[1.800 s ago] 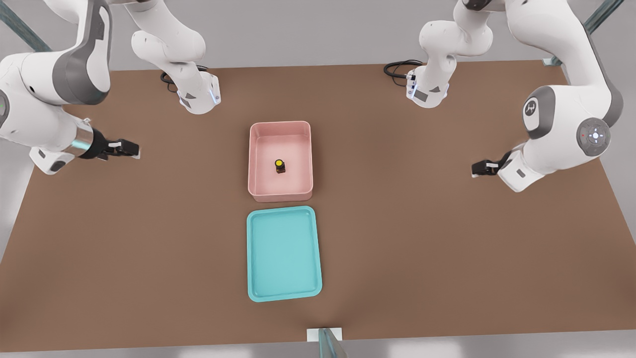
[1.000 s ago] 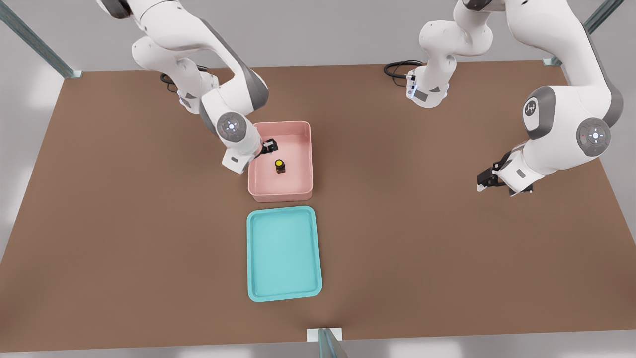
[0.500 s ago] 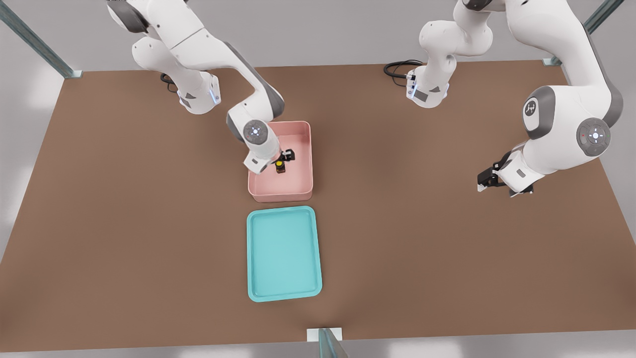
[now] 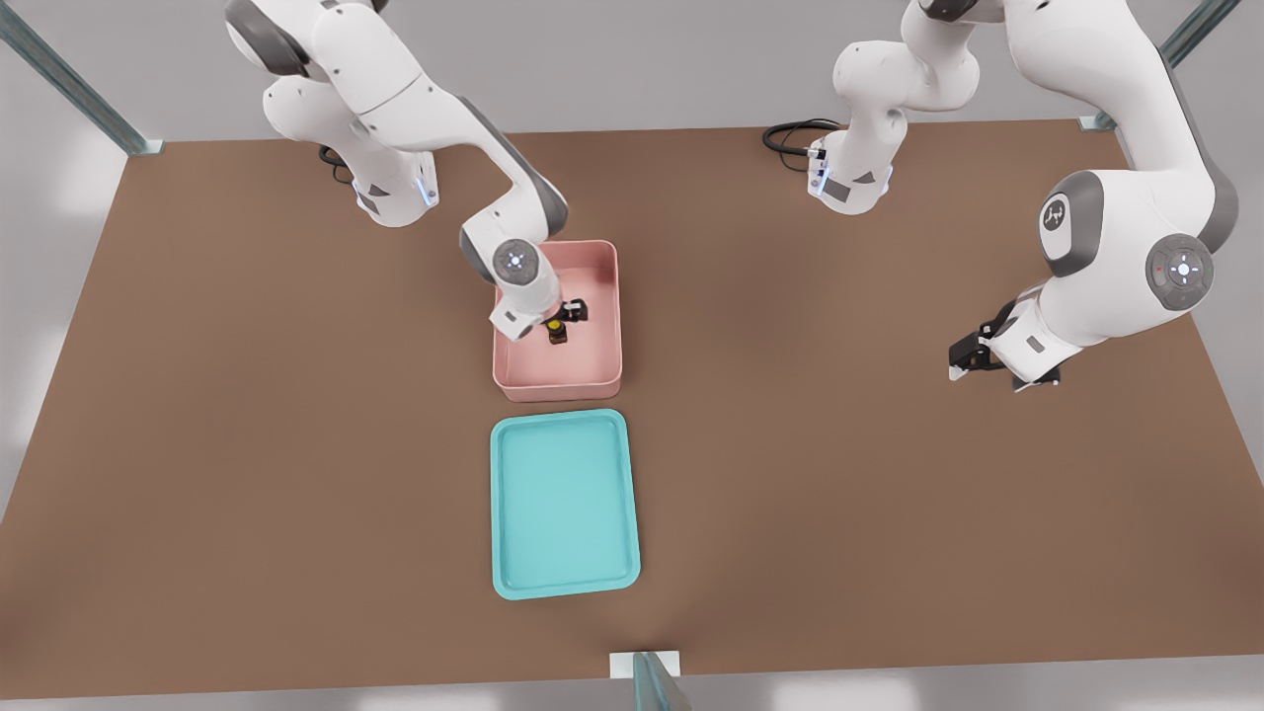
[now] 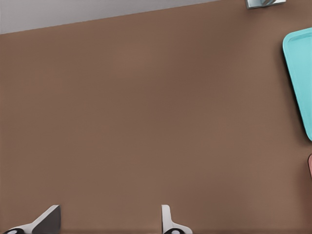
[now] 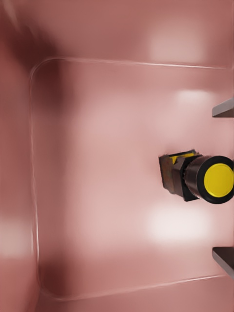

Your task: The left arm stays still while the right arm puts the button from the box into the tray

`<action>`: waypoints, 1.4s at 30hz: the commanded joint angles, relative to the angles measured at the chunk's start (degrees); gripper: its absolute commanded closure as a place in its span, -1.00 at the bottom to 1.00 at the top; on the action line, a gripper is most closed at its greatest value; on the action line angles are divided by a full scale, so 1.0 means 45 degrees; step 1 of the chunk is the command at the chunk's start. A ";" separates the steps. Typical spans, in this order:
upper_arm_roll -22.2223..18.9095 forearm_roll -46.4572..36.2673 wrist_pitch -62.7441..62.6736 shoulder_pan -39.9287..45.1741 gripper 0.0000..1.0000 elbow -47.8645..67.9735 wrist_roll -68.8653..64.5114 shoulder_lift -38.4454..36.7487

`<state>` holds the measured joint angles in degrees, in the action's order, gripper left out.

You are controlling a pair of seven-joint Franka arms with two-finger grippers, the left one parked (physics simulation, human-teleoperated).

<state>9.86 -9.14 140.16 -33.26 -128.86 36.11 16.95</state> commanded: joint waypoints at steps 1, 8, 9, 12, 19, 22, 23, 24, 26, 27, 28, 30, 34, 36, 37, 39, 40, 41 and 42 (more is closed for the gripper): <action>-0.0043 -0.0001 0.0201 0.0027 -0.97 -0.0056 0.0804 -0.0036; -0.0141 0.0019 0.1022 0.0007 -0.97 0.0139 0.0902 0.0667; -0.0141 0.0019 0.1022 -0.0090 -0.97 0.0139 0.0980 0.0647; -0.0122 0.0019 0.1002 -0.0149 -0.94 0.0139 0.1097 0.0569; -0.0063 -0.0001 0.0963 -0.0188 -0.90 -0.0037 0.1175 0.0491; -0.0063 -0.0001 0.0944 -0.0169 -0.70 -0.0095 0.1058 0.0491; -0.0063 -0.0001 0.0905 -0.0169 -0.63 -0.0193 0.1019 0.0433; -0.0063 -0.0001 0.0885 -0.0169 -0.58 -0.0271 0.0999 0.0374; -0.0063 -0.0001 0.0865 -0.0169 -0.48 -0.0271 0.1019 0.0316; -0.0063 0.0000 0.0826 -0.0169 -0.37 -0.0271 0.1019 0.0315; -0.0063 0.0019 0.0826 -0.0188 -0.26 -0.0271 0.1019 0.0315; -0.0063 0.0019 0.0826 -0.0169 -0.03 -0.0271 0.1019 0.0335; -0.0083 0.0019 0.0807 -0.0169 0.18 -0.0213 0.1019 0.0335; -0.0102 -0.0001 -0.0091 -0.0149 0.18 0.0002 0.1058 -0.0407; -0.0102 -0.0001 -0.0696 -0.0149 0.18 0.0197 0.1058 -0.0720; -0.0122 -0.0001 -0.1419 -0.0071 0.18 0.0646 0.1039 -0.1032; -0.0141 -0.0001 -0.1692 -0.0032 0.18 0.0783 0.1038 -0.1169; -0.0180 -0.0001 -0.2180 0.0007 0.18 0.1193 0.1019 -0.1247; -0.0200 -0.0001 -0.2512 0.0124 0.18 0.1563 0.0999 -0.1228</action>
<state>9.05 -9.60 136.02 -32.97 -122.71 39.61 11.71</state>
